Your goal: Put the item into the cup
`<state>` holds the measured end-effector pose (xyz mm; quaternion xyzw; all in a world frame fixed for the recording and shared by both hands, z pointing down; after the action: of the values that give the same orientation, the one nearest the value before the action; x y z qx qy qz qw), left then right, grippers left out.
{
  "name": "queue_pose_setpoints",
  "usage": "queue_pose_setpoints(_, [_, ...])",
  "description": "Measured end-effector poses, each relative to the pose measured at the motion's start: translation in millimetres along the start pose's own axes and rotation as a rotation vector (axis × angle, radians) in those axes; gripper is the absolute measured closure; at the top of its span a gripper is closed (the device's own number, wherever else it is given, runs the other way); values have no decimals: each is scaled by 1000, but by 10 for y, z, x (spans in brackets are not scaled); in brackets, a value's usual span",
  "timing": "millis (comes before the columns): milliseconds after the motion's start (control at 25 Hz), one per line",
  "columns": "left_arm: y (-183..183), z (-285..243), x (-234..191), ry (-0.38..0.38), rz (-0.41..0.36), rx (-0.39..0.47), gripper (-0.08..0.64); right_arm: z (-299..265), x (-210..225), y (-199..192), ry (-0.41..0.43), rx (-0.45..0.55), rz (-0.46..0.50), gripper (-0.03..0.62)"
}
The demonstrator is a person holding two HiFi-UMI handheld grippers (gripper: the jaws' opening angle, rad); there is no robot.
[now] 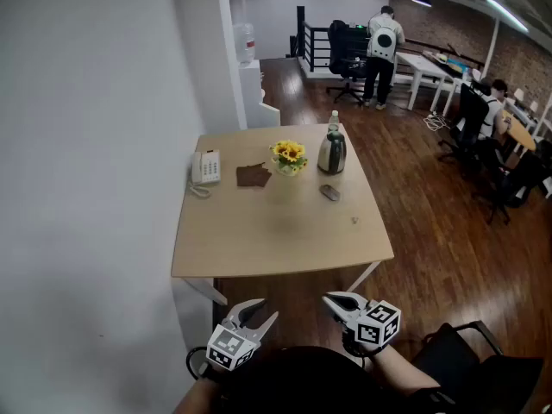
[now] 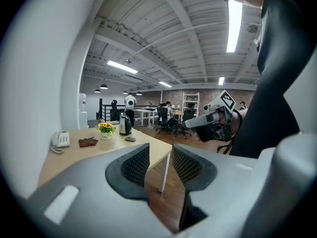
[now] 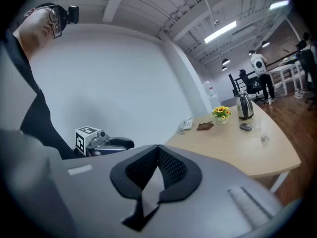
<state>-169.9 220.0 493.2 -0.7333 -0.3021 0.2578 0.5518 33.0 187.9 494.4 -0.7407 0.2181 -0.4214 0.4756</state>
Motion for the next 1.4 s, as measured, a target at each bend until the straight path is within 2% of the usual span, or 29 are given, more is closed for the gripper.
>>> queue_pose_setpoints(560, [-64,49,-170,-24,4,-12,422,-114,78,78,-70,23,-10,584])
queue_pose_setpoints(960, [-83,-40,-263,-27,16,-11,422,-165,120,149,-79,24,-14,584])
queue_pose_setpoints(1160, [-77,-197,-357,-22,14,-31,423,-198,281,179,-81,21,-26,584])
queue_pose_setpoints(1400, [-17,-519,-584,2,9,-44,423,-346,673,322,-59,7,-34,584])
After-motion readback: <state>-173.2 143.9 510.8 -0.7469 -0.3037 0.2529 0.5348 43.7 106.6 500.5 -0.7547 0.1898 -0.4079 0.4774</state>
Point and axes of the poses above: the fingertips, and each gripper's own axes: z backward along the fingers, x to its right, y out of its top, the point moved 5 cm from there along z, backward along the fingers, and after that the axes turned 2 degrees about x, right-handed, at the moved point
